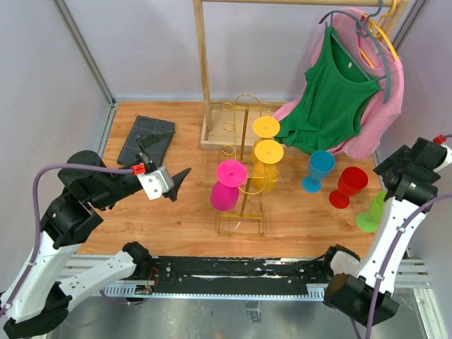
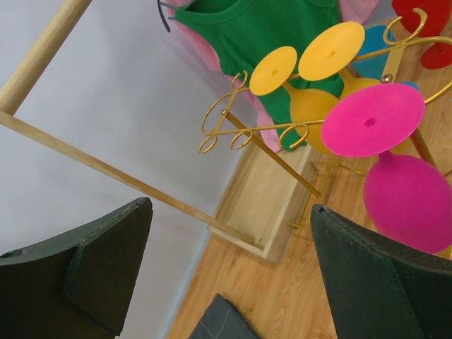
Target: Take the wine glass off the wine glass rack
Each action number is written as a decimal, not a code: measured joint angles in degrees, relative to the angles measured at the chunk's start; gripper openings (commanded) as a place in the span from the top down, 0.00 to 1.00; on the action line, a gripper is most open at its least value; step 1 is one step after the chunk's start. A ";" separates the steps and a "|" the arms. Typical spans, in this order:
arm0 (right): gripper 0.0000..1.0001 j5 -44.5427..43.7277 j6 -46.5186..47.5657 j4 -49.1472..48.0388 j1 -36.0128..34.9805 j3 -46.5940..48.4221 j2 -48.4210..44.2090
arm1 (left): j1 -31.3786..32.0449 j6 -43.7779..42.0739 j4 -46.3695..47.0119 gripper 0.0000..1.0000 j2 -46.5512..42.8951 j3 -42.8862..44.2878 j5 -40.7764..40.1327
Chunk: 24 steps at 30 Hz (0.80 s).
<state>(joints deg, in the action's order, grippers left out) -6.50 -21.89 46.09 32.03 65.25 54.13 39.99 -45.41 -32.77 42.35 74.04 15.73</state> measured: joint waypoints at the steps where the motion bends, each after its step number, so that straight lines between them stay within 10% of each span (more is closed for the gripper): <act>1: 0.29 0.24 0.02 1.01 0.00 1.29 -0.50 | 0.00 0.00 0.04 0.01 0.00 0.00 -0.02; 18: 0.11 32.35 -15.96 0.90 -2.12 37.55 -0.15 | 0.00 24.57 6.14 0.04 13.38 12.11 -9.57; 24: 0.00 34.80 -20.57 -2.69 -13.64 39.71 6.12 | -2.01 36.33 5.60 0.04 21.97 17.46 -8.44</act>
<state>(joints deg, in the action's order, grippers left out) 28.29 -42.46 43.40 18.39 104.97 60.25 37.98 -9.08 -27.18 64.31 91.50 7.29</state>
